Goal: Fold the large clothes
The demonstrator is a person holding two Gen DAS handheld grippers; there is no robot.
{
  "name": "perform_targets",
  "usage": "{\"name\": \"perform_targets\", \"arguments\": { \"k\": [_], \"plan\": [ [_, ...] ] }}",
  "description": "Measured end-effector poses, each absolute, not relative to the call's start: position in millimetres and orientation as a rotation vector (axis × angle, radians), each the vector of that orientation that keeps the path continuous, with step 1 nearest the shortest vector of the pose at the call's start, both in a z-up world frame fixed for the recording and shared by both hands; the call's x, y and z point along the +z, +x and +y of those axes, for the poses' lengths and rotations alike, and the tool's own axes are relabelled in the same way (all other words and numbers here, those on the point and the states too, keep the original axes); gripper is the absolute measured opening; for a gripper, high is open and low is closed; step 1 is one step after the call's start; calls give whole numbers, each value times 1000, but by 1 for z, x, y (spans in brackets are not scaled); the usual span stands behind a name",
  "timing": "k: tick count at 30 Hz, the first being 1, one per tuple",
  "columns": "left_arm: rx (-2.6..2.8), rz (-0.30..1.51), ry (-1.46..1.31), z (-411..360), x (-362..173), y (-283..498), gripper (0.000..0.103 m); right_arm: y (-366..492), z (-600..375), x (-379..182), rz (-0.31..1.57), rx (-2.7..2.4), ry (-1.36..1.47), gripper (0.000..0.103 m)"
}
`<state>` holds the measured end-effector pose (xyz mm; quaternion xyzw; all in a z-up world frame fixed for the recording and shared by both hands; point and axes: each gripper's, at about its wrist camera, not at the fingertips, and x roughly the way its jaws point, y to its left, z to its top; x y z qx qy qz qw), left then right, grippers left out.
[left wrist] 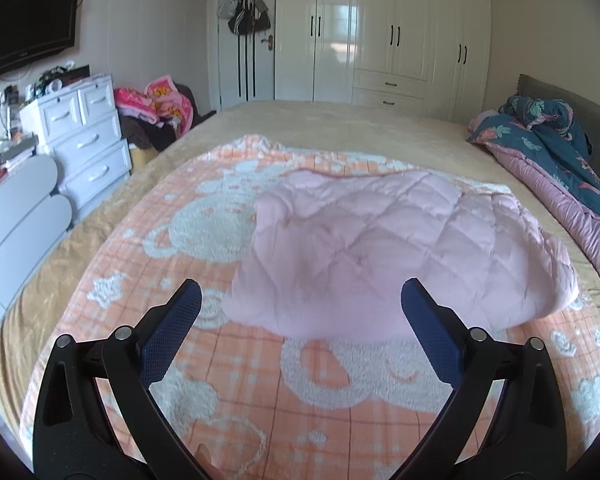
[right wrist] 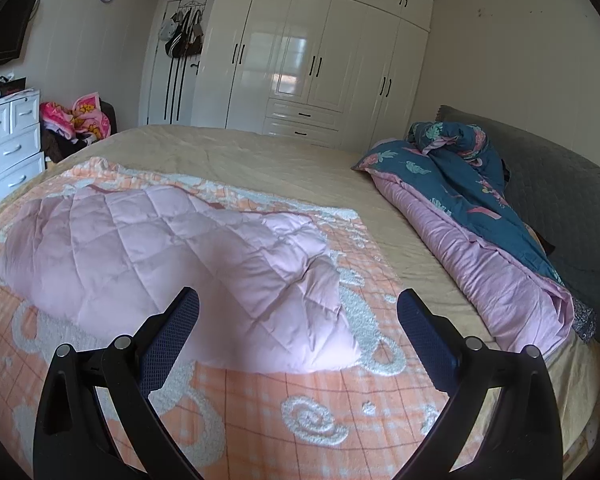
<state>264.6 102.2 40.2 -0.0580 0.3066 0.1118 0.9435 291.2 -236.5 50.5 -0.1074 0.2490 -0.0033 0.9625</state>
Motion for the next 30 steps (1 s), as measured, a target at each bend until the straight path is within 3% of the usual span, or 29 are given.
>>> {"name": "perform_targets", "arguments": {
  "k": [30],
  "plan": [
    [241,877,-277,124,-46,294,94,321,-295,-40,798,27,331,99]
  ]
}}
